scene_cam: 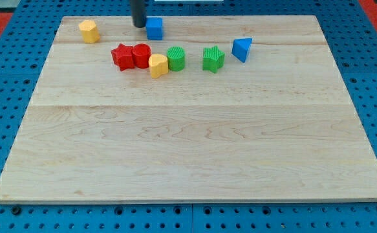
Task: Push the blue cube towards the top center
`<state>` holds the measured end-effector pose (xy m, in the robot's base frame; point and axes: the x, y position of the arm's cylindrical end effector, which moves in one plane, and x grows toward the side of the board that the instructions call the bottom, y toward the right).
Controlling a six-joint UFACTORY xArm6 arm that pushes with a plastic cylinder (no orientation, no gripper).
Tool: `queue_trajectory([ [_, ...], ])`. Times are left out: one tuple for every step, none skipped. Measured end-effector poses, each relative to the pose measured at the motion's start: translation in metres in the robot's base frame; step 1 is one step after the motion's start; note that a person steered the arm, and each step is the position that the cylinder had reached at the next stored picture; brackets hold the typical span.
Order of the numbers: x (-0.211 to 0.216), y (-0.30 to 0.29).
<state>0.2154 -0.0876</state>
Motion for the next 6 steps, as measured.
queue_trajectory([
  [0.005,0.039],
  [0.005,0.057],
  [0.005,0.039],
  [0.021,-0.011],
  [0.060,0.011],
  [0.059,0.055],
])
